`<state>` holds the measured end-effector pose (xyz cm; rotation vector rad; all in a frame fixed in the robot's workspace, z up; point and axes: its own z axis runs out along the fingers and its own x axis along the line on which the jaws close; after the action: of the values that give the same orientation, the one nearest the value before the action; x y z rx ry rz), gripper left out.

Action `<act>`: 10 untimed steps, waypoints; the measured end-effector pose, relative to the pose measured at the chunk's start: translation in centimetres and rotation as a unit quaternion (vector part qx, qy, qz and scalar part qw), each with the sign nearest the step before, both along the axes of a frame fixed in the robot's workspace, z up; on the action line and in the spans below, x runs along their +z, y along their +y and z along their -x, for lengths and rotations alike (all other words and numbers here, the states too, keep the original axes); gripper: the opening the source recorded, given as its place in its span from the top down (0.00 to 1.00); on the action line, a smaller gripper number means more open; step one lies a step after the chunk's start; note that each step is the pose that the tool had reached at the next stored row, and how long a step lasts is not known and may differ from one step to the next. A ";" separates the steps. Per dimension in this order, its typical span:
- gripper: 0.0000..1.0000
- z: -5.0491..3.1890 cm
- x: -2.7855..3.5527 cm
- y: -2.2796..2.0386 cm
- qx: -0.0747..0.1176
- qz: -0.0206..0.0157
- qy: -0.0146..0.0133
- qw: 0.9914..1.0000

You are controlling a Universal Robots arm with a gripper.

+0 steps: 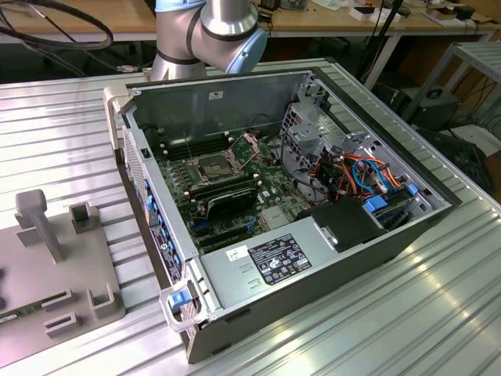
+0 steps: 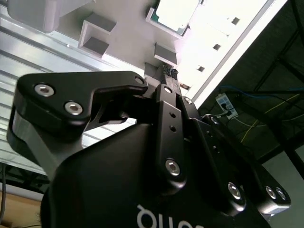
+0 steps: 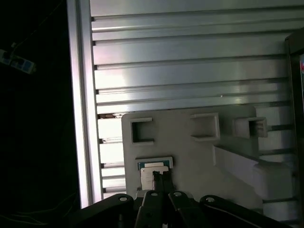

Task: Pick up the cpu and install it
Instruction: 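Reach for the cpu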

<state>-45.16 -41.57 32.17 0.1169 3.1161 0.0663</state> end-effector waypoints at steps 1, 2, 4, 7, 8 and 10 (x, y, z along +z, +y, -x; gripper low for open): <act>0.89 0.05 -0.15 -0.09 0.000 0.000 0.000 1.000; 0.89 0.15 -0.36 -0.25 0.000 0.000 0.000 1.000; 0.89 0.22 -0.55 -0.44 0.000 0.000 0.000 1.000; 0.89 0.28 -0.76 -0.64 0.000 0.000 0.000 1.000; 0.89 0.29 -0.78 -0.65 0.000 0.001 0.000 1.000; 0.89 0.29 -0.80 -0.66 0.000 0.001 0.000 1.000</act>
<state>-45.44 -42.22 31.38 0.1168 3.1164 0.0642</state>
